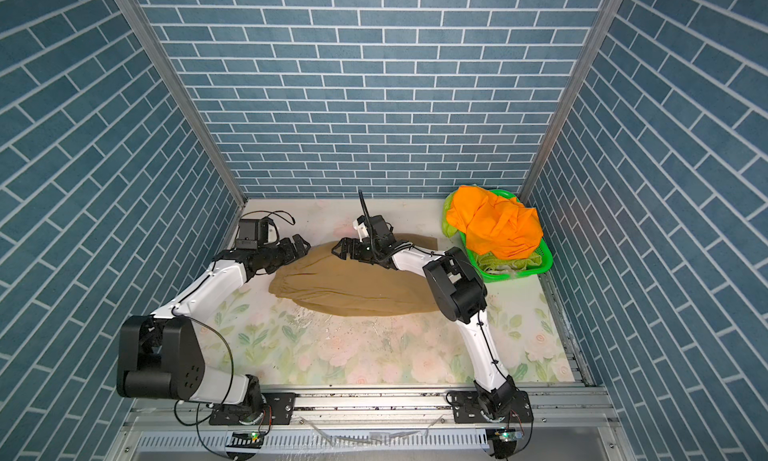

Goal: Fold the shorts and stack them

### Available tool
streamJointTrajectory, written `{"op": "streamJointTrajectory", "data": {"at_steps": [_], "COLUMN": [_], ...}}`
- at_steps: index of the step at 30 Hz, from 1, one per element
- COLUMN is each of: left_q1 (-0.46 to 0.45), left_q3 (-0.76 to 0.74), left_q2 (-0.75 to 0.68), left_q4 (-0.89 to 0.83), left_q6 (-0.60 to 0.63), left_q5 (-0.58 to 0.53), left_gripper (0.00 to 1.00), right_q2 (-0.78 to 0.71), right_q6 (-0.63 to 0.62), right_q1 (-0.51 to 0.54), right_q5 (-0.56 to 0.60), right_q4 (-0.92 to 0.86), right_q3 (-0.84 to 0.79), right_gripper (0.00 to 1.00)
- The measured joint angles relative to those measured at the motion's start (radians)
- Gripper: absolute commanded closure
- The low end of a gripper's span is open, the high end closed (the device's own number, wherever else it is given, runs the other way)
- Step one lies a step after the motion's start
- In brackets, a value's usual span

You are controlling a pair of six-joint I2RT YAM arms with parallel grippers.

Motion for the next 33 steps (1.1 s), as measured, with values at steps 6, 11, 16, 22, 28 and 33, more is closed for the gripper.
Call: {"op": "streamJointTrajectory", "data": {"at_steps": [6, 11, 16, 22, 28, 33], "left_q1": [0.016, 0.028, 0.062, 0.079, 0.085, 0.109], "left_q3": [0.003, 0.016, 0.021, -0.003, -0.007, -0.008], "left_q2": [0.051, 0.092, 0.095, 0.103, 0.167, 0.214], "left_q4": [-0.009, -0.074, -0.114, -0.108, -0.097, -0.076], "left_q6": [0.009, 0.045, 0.078, 0.101, 0.114, 0.119], "left_q5": [-0.017, -0.067, -0.138, -0.162, -0.165, -0.14], "left_gripper": [0.0, 0.0, 0.0, 0.01, 0.05, 0.1], "right_q2": [0.101, 0.109, -0.013, -0.357, -0.626, -0.702], "right_q6": [-0.033, -0.08, -0.125, -0.182, -0.243, -0.269], "right_q1": [-0.043, -0.078, -0.095, -0.101, -0.146, -0.202], "right_q5": [-0.007, -0.013, 0.0, 0.009, 0.022, 0.038], "right_q4": [-0.07, -0.14, -0.189, -0.214, -0.224, -0.253], "right_q3": [0.136, 0.18, 0.059, -0.194, -0.415, -0.58], "right_gripper": [0.01, 0.01, 0.01, 0.01, 0.01, 0.01]}}
